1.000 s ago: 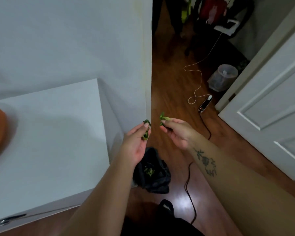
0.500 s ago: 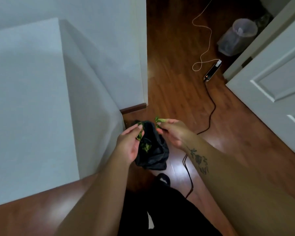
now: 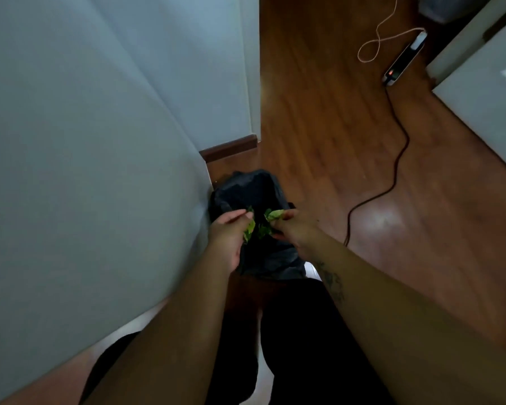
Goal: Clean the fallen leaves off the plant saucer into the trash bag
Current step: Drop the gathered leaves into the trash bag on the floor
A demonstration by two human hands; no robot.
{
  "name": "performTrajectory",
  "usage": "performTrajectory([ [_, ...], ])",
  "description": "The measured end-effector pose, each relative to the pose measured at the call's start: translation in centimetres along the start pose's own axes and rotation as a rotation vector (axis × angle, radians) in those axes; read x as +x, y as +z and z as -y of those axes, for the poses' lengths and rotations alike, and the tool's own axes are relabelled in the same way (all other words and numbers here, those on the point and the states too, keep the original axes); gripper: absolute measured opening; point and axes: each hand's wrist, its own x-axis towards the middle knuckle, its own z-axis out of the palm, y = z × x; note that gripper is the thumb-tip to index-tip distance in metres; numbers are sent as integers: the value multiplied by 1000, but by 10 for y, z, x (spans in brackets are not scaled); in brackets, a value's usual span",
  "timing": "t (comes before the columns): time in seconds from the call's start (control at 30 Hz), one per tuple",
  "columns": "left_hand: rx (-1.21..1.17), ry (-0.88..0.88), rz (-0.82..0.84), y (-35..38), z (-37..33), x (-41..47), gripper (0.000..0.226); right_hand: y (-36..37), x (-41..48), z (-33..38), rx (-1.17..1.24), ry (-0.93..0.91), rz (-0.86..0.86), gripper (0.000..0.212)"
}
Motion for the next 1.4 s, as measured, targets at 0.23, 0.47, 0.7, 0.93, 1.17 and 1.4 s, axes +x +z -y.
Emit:
performTrajectory([
  [0.23, 246, 13, 60, 3, 18, 39, 47, -6, 24, -31, -333, -119, 5, 53],
  [0.47, 219, 168, 12, 3, -4, 1, 7, -19, -15, -5, -208, -230, -129, 24],
  [0.7, 107, 248, 90, 8, -88, -133, 6, -43, -149, 90, 72, -278, -80, 15],
  [0.93, -5, 459, 155, 7, -196, -263, 6, -40, -267, 214, 147, -475, -64, 9],
  [1.17, -127, 651, 103, -65, -267, -332, 7, 19, -331, 293, 28, -634, 103, 5],
  [1.4, -259, 752, -60, -191, -281, -356, 4, 133, -371, 309, -103, -696, 315, 4],
])
